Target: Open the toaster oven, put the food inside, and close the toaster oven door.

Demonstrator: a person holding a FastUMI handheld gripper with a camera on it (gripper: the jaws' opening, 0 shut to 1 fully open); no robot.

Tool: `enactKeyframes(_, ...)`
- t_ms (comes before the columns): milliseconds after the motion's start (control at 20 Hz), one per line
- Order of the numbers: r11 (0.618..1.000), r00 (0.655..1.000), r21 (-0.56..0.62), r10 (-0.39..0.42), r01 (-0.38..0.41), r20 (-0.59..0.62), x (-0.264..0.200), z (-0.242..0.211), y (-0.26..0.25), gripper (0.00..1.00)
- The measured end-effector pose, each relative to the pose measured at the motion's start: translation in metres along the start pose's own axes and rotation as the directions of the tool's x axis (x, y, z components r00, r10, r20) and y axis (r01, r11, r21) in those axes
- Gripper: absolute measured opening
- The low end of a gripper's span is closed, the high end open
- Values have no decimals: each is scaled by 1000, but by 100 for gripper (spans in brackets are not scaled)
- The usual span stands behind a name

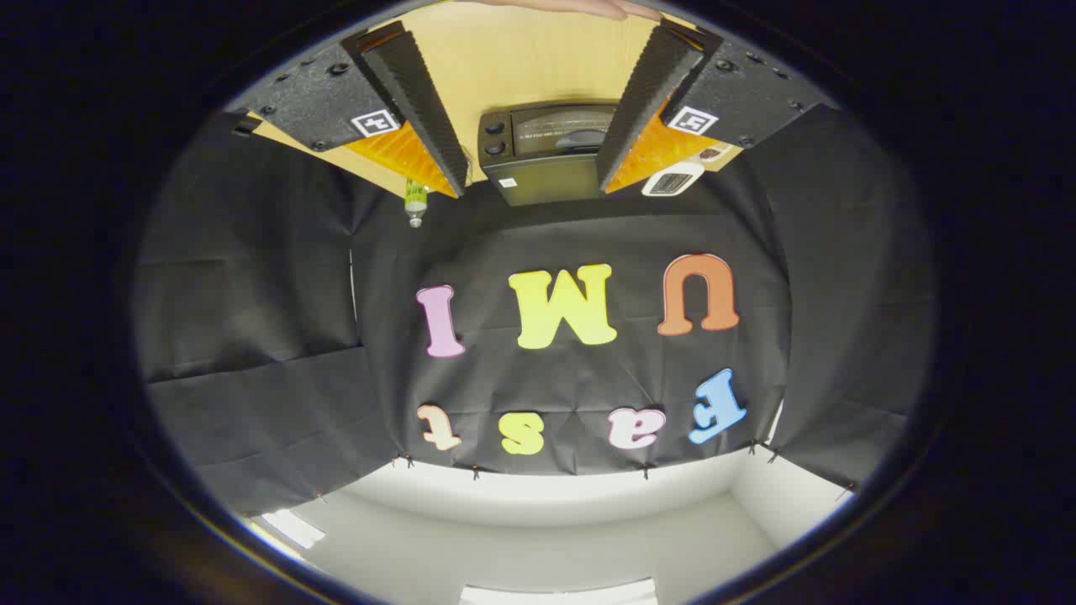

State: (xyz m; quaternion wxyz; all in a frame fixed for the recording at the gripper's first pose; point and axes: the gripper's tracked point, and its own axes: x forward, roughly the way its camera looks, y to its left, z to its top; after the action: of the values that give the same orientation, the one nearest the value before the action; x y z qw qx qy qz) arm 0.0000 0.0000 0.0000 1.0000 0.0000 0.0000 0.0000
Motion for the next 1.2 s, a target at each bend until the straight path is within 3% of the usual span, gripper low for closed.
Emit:
enactKeyframes(1000,1000,1000,-11,15,-16,-18,9,-16,7,100)
enactKeyframes(1200,999,998,-6,35,-35,-43,42,-34,25,100)
